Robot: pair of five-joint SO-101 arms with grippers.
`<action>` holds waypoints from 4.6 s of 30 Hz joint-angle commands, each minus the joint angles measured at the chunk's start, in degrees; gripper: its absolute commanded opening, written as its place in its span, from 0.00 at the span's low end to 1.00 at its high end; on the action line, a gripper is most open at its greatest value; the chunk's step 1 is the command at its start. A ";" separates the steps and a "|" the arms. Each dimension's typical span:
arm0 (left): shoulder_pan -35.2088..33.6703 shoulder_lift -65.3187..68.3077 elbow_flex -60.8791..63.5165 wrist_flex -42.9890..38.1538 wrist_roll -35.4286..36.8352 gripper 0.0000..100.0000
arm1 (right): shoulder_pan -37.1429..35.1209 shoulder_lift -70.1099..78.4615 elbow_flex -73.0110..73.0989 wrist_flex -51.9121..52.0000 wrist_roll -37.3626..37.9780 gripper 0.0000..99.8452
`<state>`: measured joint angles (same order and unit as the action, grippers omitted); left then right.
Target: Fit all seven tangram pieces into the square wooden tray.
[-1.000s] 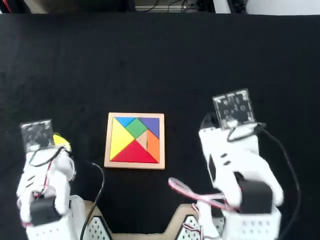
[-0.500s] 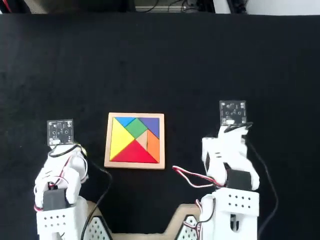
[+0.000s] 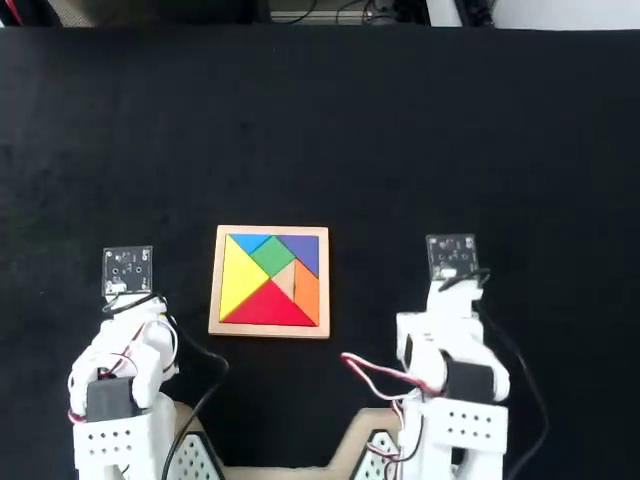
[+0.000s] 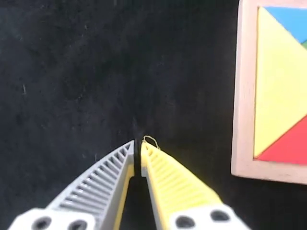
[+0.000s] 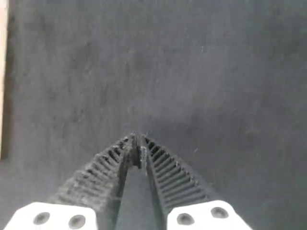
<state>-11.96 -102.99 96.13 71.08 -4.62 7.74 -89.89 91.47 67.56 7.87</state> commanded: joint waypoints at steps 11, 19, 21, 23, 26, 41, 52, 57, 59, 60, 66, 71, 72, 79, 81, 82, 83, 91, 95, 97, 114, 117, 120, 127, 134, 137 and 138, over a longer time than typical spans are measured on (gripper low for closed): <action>0.48 -0.26 1.19 1.23 0.53 0.03 | 0.44 -15.96 5.14 5.80 -0.70 0.01; 0.84 -0.18 1.19 1.23 0.44 0.03 | 0.44 -15.69 5.14 5.71 -0.79 0.01; 0.66 -0.18 1.19 1.23 0.44 0.03 | 0.44 -16.04 5.14 5.89 -0.79 0.01; 0.66 -0.18 1.19 1.23 0.44 0.03 | 0.35 -16.04 4.88 5.89 -1.14 0.01; 0.75 -0.18 1.19 1.23 0.44 0.03 | -5.63 -16.04 4.97 4.31 -7.38 0.01; 0.66 -0.18 1.19 1.23 0.44 0.03 | -7.21 -16.04 5.14 5.19 -12.31 0.02; 0.66 -0.18 1.19 1.23 0.44 0.03 | -6.86 -16.04 5.14 5.54 -6.42 0.01; 0.66 -0.18 1.19 1.23 0.44 0.03 | -6.86 -16.04 5.14 5.19 -6.42 0.01; 0.66 -0.18 1.19 1.23 0.44 0.03 | -6.86 -16.04 5.14 5.36 -6.42 0.01; 0.66 -0.18 1.19 1.23 0.44 0.03 | -6.86 -16.04 5.14 5.45 -6.42 0.01; 0.66 -0.18 1.19 1.23 0.44 0.03 | -6.95 -16.04 5.14 5.54 -6.15 0.01; 0.66 -0.18 1.19 1.23 0.44 0.03 | -7.12 -16.04 5.14 5.63 -6.15 0.01; 0.66 -0.18 1.19 1.23 0.44 0.03 | -7.12 -16.04 5.14 5.63 -6.15 0.01; 0.66 -0.18 1.19 1.23 0.44 0.03 | -7.12 -16.04 5.14 5.63 -6.15 0.01; 0.66 -0.18 1.19 1.23 0.44 0.03 | -7.12 -16.04 5.14 5.63 -6.15 0.01; 0.66 -0.18 1.19 1.23 0.44 0.03 | -7.12 -16.04 5.14 5.63 -6.15 0.01; 0.66 -0.18 1.19 1.23 0.44 0.03 | -7.12 -16.04 5.14 5.63 -6.15 0.01; 0.66 -0.18 1.19 1.23 0.44 0.03 | -7.12 -16.04 5.14 5.63 -6.15 0.01; 0.66 -0.18 1.19 1.23 0.44 0.03 | -7.12 -16.04 5.14 5.63 -6.15 0.01; 0.66 -0.18 1.19 1.23 0.44 0.03 | -7.12 -16.04 5.14 5.63 -6.15 0.01; 0.66 -0.18 1.19 1.23 0.44 0.03 | -7.12 -16.04 5.14 5.63 -6.15 0.01; 0.66 -0.18 1.19 1.23 0.44 0.03 | -7.12 -16.04 5.14 5.63 -6.15 0.01; 0.66 -0.18 1.19 1.23 0.44 0.03 | -7.12 -16.04 5.14 5.63 -6.15 0.01; 0.66 -0.18 1.19 1.23 0.44 0.03 | -7.12 -16.04 5.14 5.63 -6.15 0.01; 0.66 -0.18 1.19 1.23 0.44 0.03 | -7.12 -16.04 5.14 5.63 -6.15 0.01; 0.66 -0.18 1.19 1.23 0.44 0.03 | -7.12 -16.04 5.14 5.63 -6.15 0.01; 0.66 -0.18 1.19 1.23 0.44 0.03 | -7.12 -16.04 5.14 5.63 -6.15 0.01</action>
<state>-11.96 -102.99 96.31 72.13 -4.62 0.09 -103.43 96.48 73.10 1.01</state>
